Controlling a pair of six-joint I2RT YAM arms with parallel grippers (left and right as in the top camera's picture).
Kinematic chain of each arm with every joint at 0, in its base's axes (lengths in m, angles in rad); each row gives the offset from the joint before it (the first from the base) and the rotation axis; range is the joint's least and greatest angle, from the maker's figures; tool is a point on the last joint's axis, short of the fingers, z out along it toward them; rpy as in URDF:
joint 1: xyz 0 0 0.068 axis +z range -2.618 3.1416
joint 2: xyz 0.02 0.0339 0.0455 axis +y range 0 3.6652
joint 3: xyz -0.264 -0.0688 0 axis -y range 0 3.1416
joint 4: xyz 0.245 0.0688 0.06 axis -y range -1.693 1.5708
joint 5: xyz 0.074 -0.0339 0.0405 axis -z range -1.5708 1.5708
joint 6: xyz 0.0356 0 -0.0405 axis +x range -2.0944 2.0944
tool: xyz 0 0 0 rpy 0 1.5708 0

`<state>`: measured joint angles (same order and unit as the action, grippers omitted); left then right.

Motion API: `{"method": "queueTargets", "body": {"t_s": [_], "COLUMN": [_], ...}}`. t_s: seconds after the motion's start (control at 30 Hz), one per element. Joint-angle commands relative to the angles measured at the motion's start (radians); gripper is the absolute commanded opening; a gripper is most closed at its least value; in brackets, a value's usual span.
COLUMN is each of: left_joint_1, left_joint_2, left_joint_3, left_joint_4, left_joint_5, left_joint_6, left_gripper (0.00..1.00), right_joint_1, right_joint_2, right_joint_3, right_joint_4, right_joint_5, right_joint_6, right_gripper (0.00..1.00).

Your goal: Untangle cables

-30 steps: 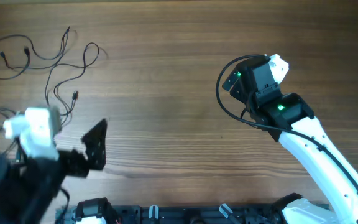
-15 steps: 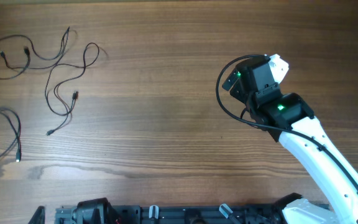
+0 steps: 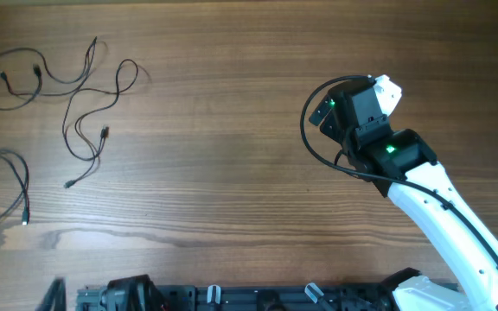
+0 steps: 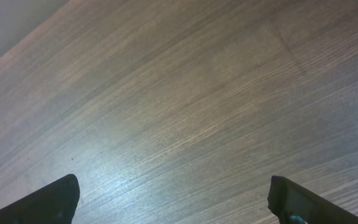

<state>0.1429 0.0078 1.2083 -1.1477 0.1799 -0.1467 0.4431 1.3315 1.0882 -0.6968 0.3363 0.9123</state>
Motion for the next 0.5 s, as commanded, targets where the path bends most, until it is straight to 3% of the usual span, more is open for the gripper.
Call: {"method": "queueTargets", "body": {"t_s": [0.0,0.1,0.2,0.3,0.47], "left_joint_1": [0.000,0.000,0.000,-0.001,-0.001], "left_joint_2": [-0.003,-0.003,0.010,0.019,0.019], "left_joint_3": [-0.244,-0.524,-0.831,-1.017,-1.128], "left_joint_4": [0.156,0.449,0.751,0.887,1.091], "left_joint_5": [-0.006,-0.007,-0.006,-0.014,-0.071], "left_joint_6": [-0.117,-0.230,-0.229,-0.229,-0.228], "left_gripper": [1.00,1.00,1.00,1.00,1.00], "right_joint_1": [0.000,0.000,0.000,0.000,0.000], "right_joint_2": [0.008,0.008,0.008,0.008,0.008], "right_joint_3": [0.005,0.005,0.005,0.005,0.005], "right_joint_4": [0.000,0.000,0.000,0.000,0.000], "right_joint_5": [-0.002,-0.002,-0.002,-0.002,-0.002], "right_joint_6": [0.007,0.007,0.007,0.007,0.007], "right_gripper": [1.00,1.00,1.00,0.99,1.00]}}
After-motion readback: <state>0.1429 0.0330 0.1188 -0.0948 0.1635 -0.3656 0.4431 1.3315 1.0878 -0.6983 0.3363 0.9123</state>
